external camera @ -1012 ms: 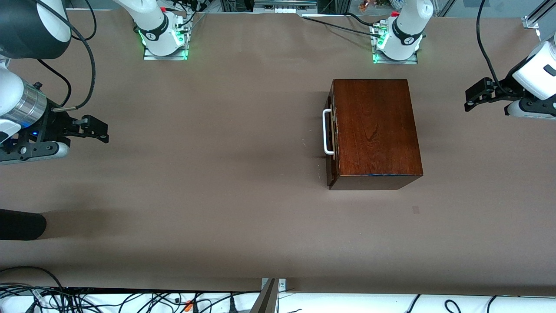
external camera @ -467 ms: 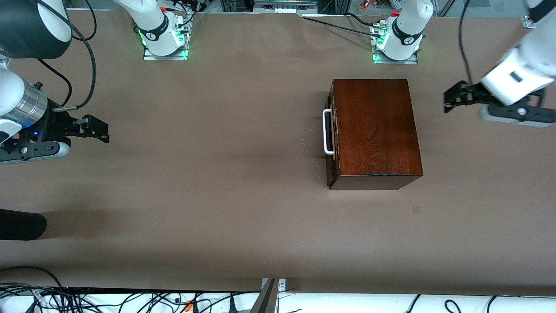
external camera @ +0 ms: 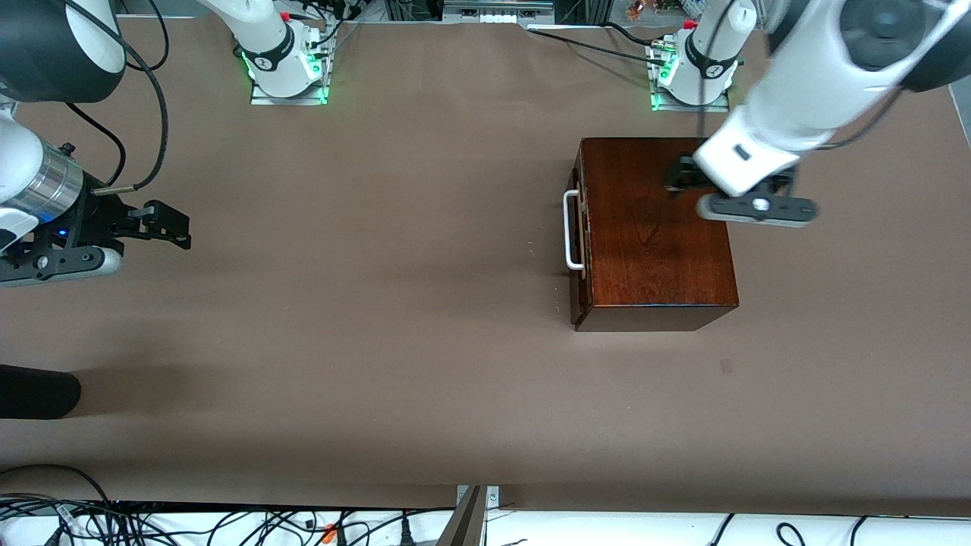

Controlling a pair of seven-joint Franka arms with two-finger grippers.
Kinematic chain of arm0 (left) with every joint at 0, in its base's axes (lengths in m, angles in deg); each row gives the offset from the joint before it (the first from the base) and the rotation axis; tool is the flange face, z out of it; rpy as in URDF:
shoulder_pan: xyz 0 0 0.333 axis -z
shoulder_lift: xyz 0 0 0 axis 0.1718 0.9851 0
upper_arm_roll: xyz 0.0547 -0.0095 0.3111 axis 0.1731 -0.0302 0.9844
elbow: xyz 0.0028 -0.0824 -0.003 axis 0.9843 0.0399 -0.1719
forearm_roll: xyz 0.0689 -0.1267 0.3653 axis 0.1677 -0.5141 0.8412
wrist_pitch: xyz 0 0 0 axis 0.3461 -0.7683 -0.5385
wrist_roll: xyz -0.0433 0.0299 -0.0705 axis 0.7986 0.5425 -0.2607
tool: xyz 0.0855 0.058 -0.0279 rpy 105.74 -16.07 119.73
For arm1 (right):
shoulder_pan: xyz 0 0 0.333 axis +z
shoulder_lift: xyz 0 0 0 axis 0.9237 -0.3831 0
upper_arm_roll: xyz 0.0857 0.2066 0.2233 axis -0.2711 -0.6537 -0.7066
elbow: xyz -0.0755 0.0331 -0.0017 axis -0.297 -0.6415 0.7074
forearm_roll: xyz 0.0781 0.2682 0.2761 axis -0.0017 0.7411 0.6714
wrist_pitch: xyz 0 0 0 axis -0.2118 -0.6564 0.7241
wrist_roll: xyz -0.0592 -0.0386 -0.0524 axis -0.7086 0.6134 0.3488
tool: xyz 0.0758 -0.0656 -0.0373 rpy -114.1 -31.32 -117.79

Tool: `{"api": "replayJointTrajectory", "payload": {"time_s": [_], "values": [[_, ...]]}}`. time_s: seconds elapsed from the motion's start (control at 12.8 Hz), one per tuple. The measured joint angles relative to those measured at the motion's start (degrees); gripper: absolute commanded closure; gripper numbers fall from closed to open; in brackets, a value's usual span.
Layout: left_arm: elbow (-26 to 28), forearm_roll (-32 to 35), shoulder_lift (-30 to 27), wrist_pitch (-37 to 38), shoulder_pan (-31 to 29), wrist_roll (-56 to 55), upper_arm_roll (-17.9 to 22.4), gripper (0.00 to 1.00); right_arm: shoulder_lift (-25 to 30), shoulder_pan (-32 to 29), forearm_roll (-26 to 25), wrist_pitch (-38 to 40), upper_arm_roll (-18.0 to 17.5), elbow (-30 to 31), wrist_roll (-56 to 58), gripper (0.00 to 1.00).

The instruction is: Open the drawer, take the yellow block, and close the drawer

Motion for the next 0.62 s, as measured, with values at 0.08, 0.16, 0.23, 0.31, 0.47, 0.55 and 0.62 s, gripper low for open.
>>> {"api": "replayJointTrajectory", "payload": {"time_s": [0.08,0.16,0.23,0.31,0.47,0.55,0.62], "values": [[-0.37,0.07,1.21,-0.59,2.36,-3.85,-0.86,0.0,0.0,0.0,0.0,-0.01,0.0,0.0,0.0,0.0],[-0.58,0.87,2.57,-1.56,5.65,-7.97,-1.22,0.0,0.0,0.01,0.0,-0.01,0.0,0.0,0.0,0.0],[-0.68,2.63,4.07,-2.86,9.43,-12.43,-1.42,0.0,0.0,0.0,0.0,-0.02,0.0,0.0,0.0,0.0],[-0.74,4.51,5.57,-3.86,13.08,-16.85,-1.55,0.0,0.0,0.01,0.0,-0.03,0.0,0.0,0.0,0.0],[-0.79,7.55,8.46,-4.56,19.21,-23.35,-1.68,0.0,0.0,0.0,0.0,-0.04,0.0,0.0,0.0,0.0],[-0.8,8.97,9.65,-4.66,21.37,-25.36,-1.69,0.0,0.0,0.0,0.0,-0.04,0.0,0.0,0.0,0.0],[-0.74,9.96,10.68,-4.62,22.66,-26.54,-1.68,0.0,0.0,0.0,0.0,-0.05,0.0,0.0,0.0,0.0]]}}
